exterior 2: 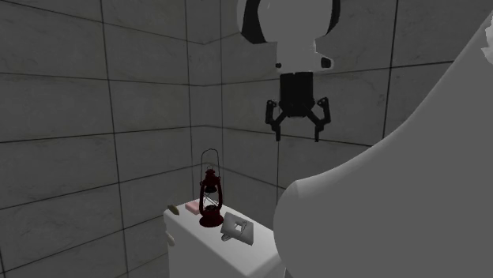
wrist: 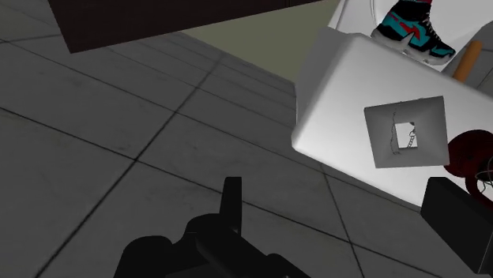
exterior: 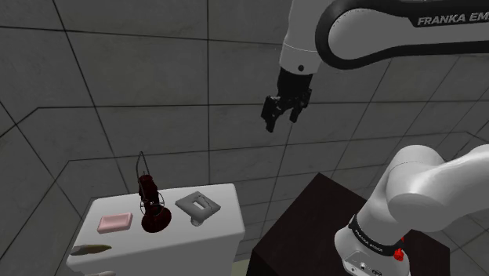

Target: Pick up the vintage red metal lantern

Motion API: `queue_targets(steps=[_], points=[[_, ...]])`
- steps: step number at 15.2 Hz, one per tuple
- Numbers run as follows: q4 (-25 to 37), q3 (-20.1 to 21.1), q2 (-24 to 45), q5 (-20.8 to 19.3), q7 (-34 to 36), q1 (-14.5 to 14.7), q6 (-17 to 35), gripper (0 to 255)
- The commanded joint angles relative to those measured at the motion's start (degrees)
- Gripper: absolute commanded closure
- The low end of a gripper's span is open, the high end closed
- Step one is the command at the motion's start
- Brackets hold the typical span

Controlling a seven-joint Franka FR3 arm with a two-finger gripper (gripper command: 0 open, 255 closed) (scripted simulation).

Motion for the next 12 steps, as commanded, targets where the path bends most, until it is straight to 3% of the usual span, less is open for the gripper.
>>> queue_targets(steps=[1, 7, 12], points=[[0.0, 2.9, 1.9, 0.9, 3.2, 0.5, 3.3, 0], [0.5, 11.7, 9.4, 1.2, 12.8, 0.8, 13.8, 0], [3.6, 19.7, 18.0, -2.2, 22.4, -1.2, 21.5, 0]])
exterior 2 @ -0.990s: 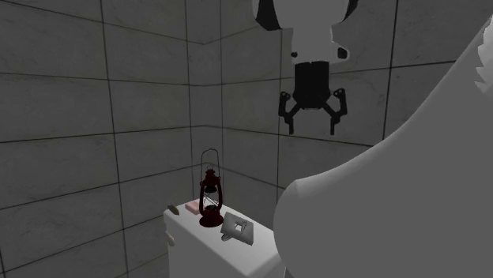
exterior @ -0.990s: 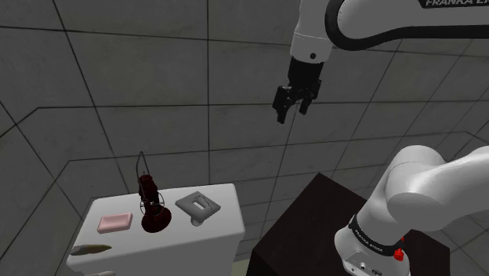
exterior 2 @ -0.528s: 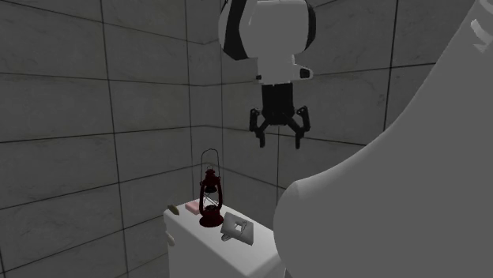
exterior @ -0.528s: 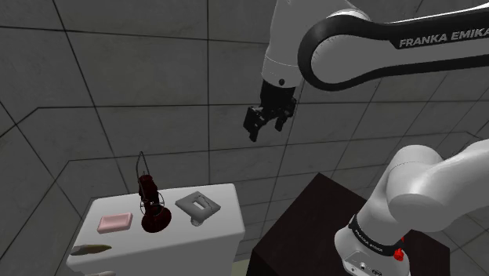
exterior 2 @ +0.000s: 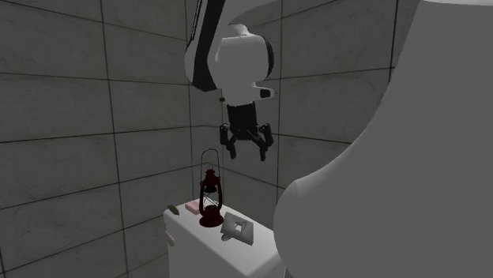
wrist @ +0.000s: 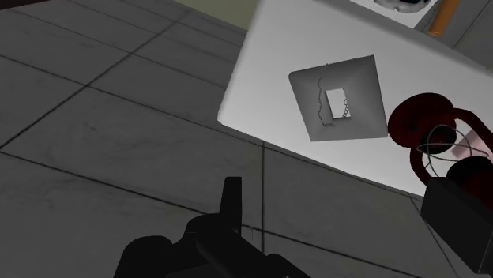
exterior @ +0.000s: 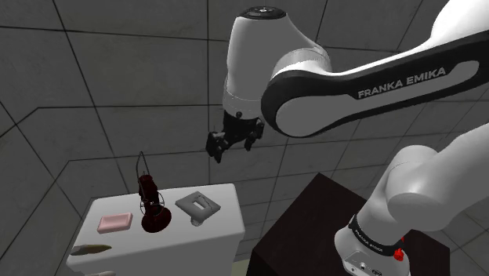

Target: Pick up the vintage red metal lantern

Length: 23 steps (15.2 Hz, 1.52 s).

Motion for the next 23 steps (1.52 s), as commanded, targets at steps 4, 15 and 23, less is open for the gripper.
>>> queue_targets(steps=[4, 15, 23], points=[[5.2, 8.5, 10.4, -7.8, 11.7, -3.8, 6.4, 0], [26.2, 15.6, 42.3, -44.7, 45.6, -0.3, 3.0, 0], [35.4, 10.7, 53.9, -54.9, 53.3, 7.9, 0.4, 0]])
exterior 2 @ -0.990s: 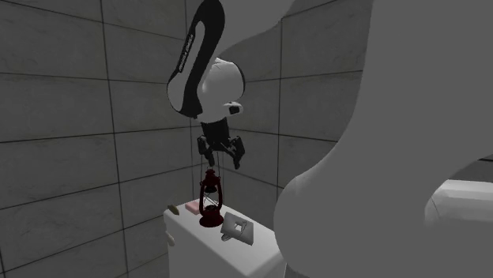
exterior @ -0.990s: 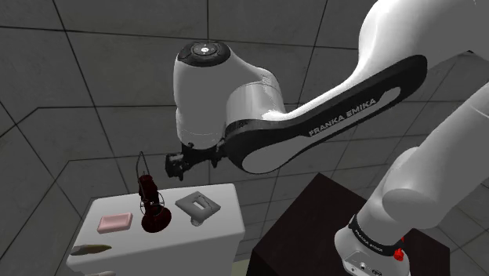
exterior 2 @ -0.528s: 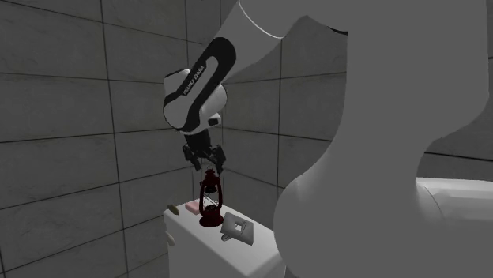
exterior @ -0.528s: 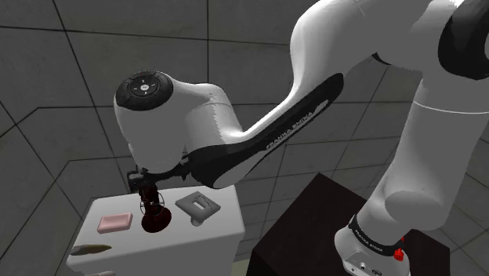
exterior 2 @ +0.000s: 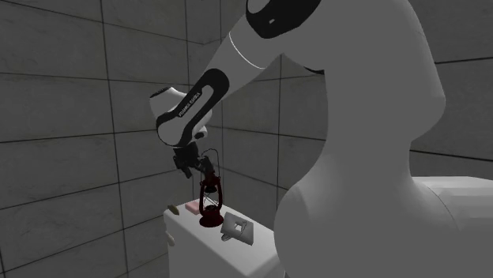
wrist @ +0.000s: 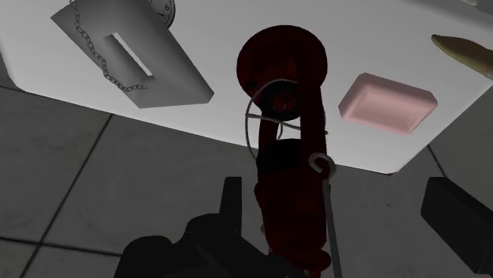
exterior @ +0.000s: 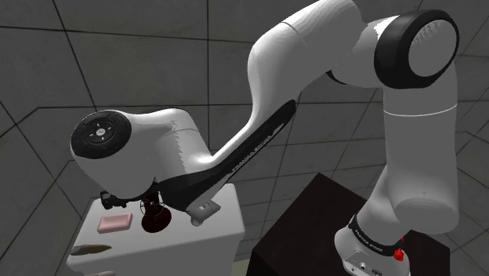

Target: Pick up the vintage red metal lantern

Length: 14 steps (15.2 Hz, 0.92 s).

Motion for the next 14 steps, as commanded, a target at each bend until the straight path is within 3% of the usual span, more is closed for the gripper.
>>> queue_targets(steps=[1, 5, 6, 14], points=[[-0.2, -0.5, 0.9, -1.1, 1.0, 0.4, 0.7, 0], [-0.5, -1.3, 2.1, -2.4, 2.2, 0.9, 1.6, 0], [-0.3, -1.3, 2.2, -2.4, 2.1, 1.0, 1.5, 255], [-0.3, -1.3, 2.1, -2.4, 2.1, 0.9, 1.5, 255]])
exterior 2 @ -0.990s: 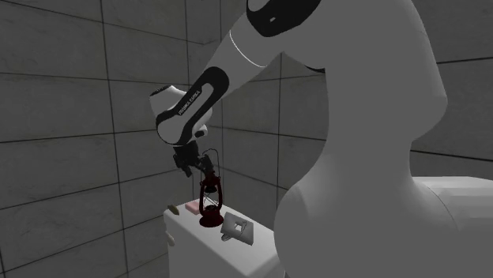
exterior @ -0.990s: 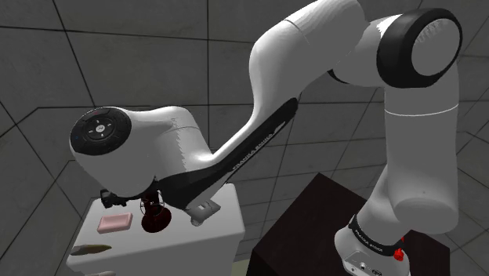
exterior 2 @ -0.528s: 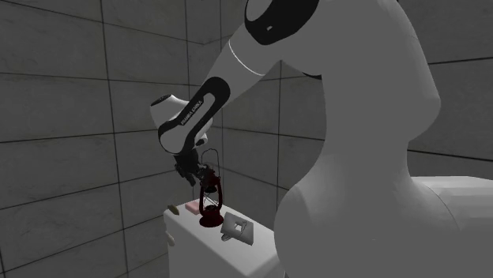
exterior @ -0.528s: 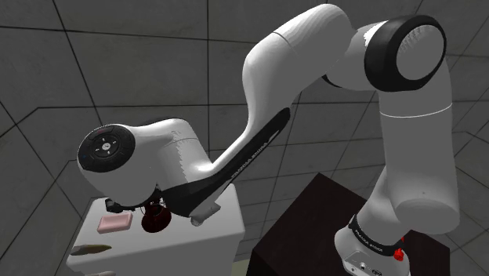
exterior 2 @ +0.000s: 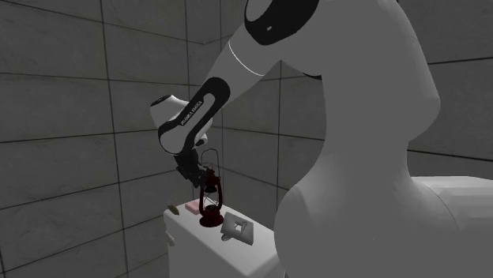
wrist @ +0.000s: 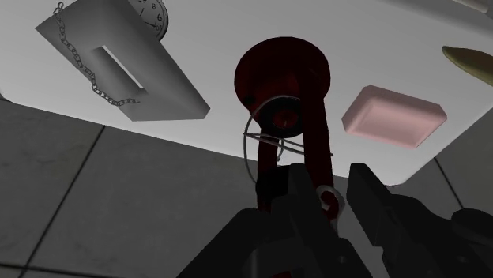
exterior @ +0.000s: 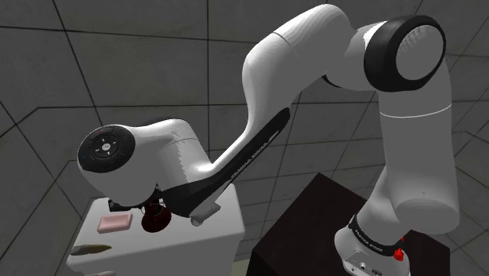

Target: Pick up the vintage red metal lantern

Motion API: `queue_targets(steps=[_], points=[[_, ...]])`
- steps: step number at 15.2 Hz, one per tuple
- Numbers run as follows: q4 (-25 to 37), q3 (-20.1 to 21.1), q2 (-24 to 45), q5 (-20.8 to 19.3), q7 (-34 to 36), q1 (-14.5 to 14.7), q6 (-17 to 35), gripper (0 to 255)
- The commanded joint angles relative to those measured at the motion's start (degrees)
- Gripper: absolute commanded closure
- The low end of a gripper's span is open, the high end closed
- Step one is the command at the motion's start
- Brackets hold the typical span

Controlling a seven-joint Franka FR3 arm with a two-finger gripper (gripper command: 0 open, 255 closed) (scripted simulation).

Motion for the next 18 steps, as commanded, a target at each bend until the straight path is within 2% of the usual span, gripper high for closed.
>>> queue_targets(steps=[1, 18], points=[[-0.2, 0.0, -0.1, 0.0, 0.0, -0.1, 0.1, 255], [2.4, 3.7, -6.5, 7.4, -6.9, -2.6, -5.6, 255]])
